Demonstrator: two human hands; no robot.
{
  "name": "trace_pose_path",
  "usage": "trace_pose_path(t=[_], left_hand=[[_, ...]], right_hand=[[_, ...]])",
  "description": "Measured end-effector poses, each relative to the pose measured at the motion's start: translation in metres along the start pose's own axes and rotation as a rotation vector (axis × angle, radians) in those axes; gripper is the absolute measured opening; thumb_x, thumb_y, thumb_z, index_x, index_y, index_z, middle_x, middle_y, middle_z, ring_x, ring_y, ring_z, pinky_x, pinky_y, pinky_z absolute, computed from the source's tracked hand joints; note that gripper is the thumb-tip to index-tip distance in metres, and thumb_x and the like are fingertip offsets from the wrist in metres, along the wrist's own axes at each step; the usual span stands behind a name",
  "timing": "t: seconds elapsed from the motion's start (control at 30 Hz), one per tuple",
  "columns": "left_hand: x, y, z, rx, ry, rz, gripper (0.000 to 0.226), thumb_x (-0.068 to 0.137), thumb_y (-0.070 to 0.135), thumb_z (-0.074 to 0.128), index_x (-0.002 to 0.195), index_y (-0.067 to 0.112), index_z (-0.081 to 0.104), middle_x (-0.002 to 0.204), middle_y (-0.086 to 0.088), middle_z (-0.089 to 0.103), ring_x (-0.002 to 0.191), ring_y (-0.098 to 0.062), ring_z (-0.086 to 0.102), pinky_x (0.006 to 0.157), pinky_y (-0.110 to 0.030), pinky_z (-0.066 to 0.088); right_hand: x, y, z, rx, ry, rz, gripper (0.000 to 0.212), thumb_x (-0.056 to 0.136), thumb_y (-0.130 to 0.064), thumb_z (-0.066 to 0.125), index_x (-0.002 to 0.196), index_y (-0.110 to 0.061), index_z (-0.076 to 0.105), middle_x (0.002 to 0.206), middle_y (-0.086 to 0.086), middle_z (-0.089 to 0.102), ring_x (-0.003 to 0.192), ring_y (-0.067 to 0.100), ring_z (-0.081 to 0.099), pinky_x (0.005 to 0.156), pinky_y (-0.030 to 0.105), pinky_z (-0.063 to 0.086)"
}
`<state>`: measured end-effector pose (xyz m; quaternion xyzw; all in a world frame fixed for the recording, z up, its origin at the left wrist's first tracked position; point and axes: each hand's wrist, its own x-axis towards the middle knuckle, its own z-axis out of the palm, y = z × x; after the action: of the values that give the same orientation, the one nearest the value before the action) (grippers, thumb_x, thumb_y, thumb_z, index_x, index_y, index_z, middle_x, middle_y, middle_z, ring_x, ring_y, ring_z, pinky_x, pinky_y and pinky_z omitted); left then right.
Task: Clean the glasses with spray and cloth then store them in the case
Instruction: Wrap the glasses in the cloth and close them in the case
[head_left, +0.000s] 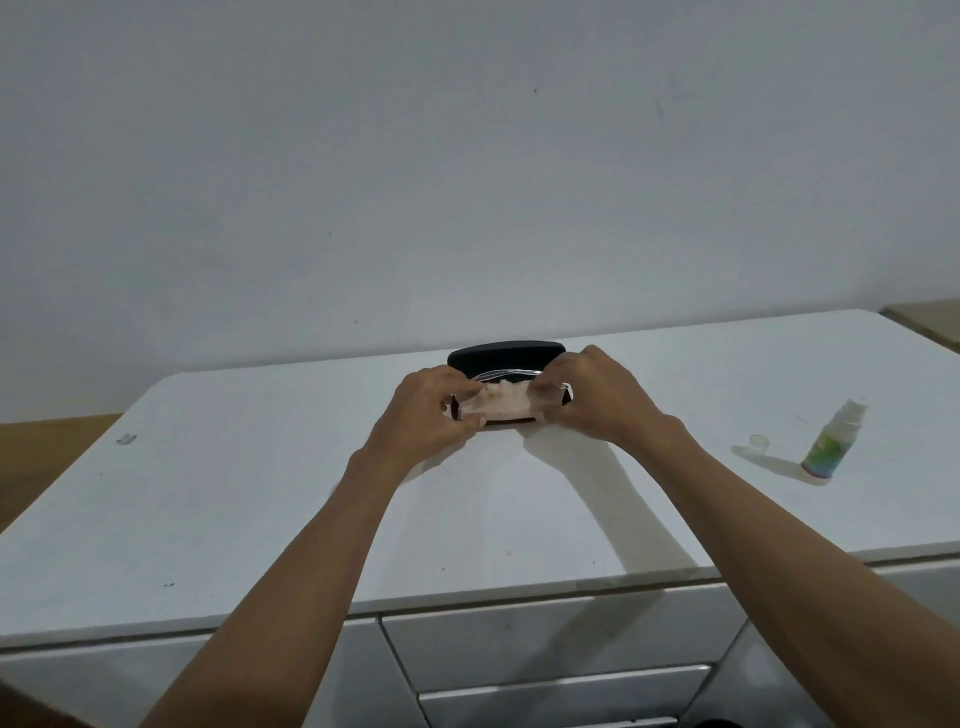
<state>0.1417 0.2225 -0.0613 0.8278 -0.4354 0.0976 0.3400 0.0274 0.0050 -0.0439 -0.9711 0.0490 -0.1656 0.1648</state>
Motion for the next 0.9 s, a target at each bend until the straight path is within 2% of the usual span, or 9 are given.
trace_pose_path(t=[0.13,0.33,0.43,0.6,0.73,0.8,0.9], left_hand=[[0.013,-0.007,0.005,0.013,0.010,-0.034,0.032,0.070,0.017,0.079,0.101,0.026,0.079,0.097,0.008,0.071,0.074,-0.011,0.057,0.071,-0.026,0.050],[0.017,-0.014,0.007,0.029,-0.026,-0.082,0.040,0.069,0.038,0.075,0.109,0.031,0.078,0.104,0.016,0.069,0.073,-0.008,0.056,0.073,-0.029,0.051],[0.011,-0.014,0.008,0.029,-0.034,-0.088,0.033,0.074,0.042,0.073,0.107,0.037,0.077,0.104,0.021,0.069,0.075,-0.001,0.057,0.071,-0.024,0.048],[0.004,-0.010,0.004,0.126,-0.042,-0.062,0.028,0.081,0.042,0.071,0.109,0.042,0.074,0.110,0.023,0.070,0.082,-0.003,0.053,0.074,-0.024,0.044],[0.002,-0.008,0.004,0.098,-0.062,-0.109,0.027,0.079,0.041,0.072,0.106,0.041,0.074,0.099,0.018,0.071,0.083,-0.009,0.058,0.076,-0.033,0.052],[0.002,-0.008,0.003,0.109,-0.065,-0.142,0.031,0.079,0.044,0.070,0.109,0.044,0.070,0.094,0.016,0.070,0.087,-0.010,0.059,0.078,-0.034,0.052],[0.001,-0.006,0.005,0.116,-0.067,-0.131,0.034,0.083,0.043,0.067,0.117,0.045,0.065,0.096,0.022,0.065,0.093,-0.007,0.056,0.079,-0.028,0.047]], right_hand=[[0.015,0.005,0.007,0.027,-0.008,0.024,0.016,0.077,-0.025,0.075,0.093,-0.022,0.078,0.098,0.000,0.072,0.088,0.028,0.062,0.078,0.046,0.055],[0.024,0.008,0.010,0.071,-0.017,0.052,0.023,0.079,-0.027,0.079,0.102,-0.027,0.080,0.108,-0.004,0.073,0.095,0.024,0.065,0.086,0.041,0.053],[0.024,0.011,0.015,0.086,-0.035,0.061,0.024,0.082,-0.026,0.078,0.106,-0.028,0.081,0.112,-0.005,0.074,0.099,0.022,0.066,0.088,0.038,0.053],[0.023,0.013,0.014,0.086,-0.076,0.063,0.021,0.088,-0.027,0.072,0.107,-0.028,0.081,0.113,-0.007,0.074,0.093,0.017,0.062,0.083,0.034,0.052],[0.021,0.013,0.014,0.096,-0.073,0.059,0.017,0.089,-0.027,0.072,0.103,-0.030,0.081,0.103,-0.010,0.072,0.085,0.012,0.058,0.076,0.030,0.048],[0.021,0.012,0.014,0.105,-0.050,0.062,0.015,0.090,-0.028,0.071,0.103,-0.032,0.079,0.099,-0.009,0.073,0.082,0.015,0.063,0.075,0.034,0.052],[0.020,0.011,0.016,0.107,-0.009,0.084,0.024,0.089,-0.024,0.071,0.113,-0.029,0.071,0.109,-0.006,0.073,0.079,0.018,0.063,0.079,0.039,0.056]])
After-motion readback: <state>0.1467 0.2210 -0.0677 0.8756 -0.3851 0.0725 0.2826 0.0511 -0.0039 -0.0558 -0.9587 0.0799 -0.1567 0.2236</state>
